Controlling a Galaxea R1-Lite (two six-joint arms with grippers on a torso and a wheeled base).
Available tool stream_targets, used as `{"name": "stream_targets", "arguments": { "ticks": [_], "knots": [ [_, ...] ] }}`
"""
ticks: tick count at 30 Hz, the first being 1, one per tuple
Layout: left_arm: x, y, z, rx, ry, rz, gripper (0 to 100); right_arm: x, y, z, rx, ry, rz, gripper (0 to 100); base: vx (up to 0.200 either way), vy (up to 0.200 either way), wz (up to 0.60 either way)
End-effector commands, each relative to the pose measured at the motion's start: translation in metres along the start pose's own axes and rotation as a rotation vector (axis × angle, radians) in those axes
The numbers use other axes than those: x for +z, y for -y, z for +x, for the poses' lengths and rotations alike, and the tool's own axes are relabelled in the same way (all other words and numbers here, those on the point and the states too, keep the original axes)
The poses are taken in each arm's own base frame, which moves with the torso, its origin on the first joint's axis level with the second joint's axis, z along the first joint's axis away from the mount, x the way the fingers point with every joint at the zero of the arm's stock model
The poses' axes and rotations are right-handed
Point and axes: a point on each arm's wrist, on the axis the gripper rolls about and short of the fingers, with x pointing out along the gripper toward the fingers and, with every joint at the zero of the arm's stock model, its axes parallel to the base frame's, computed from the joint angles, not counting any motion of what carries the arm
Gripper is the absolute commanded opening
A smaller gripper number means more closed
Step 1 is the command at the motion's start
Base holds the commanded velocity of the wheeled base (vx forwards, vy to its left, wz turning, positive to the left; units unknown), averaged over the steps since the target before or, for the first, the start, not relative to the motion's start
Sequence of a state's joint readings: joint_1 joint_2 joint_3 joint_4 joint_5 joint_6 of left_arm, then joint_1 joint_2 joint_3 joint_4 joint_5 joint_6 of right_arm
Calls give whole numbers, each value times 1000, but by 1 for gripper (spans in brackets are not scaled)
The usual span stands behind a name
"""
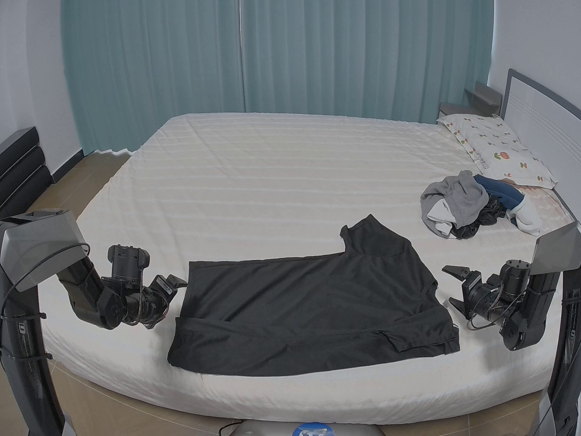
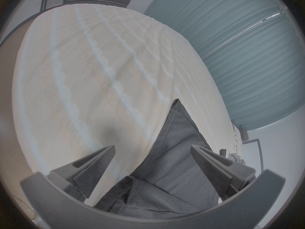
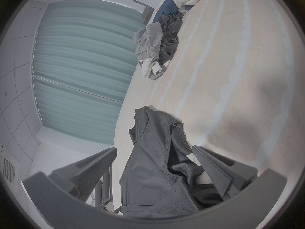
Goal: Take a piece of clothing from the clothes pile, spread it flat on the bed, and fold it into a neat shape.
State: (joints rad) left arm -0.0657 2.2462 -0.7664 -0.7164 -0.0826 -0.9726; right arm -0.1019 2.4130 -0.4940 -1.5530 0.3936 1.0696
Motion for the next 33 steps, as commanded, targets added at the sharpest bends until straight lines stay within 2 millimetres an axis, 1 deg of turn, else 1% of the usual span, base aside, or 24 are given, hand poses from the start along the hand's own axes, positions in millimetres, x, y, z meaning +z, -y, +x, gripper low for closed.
{"name": "stream_targets", "arguments": {
  "ticks": [1,6,14,18,24,27,33],
  "knots": [
    [-1,1,0,-1,-3,1,100,0,0,0,3,2,-2,100,0,-200,0],
    [-2,1,0,0,-4,3,100,0,0,0,3,2,-4,100,0,-200,0],
    [-2,1,-2,0,-4,4,100,0,0,0,3,2,-4,100,0,0,0],
    [-1,2,-3,-5,10,6,100,0,0,0,2,3,-4,100,0,0,0],
    [6,5,-9,-38,42,-6,100,-2,1,1,0,-1,-20,100,0,0,0],
    [5,6,-10,-42,44,-7,100,-2,1,1,0,-1,-23,100,200,0,0],
    [11,8,-9,-54,65,-7,100,-2,1,1,0,-3,-23,100,0,0,0]
  ]
}}
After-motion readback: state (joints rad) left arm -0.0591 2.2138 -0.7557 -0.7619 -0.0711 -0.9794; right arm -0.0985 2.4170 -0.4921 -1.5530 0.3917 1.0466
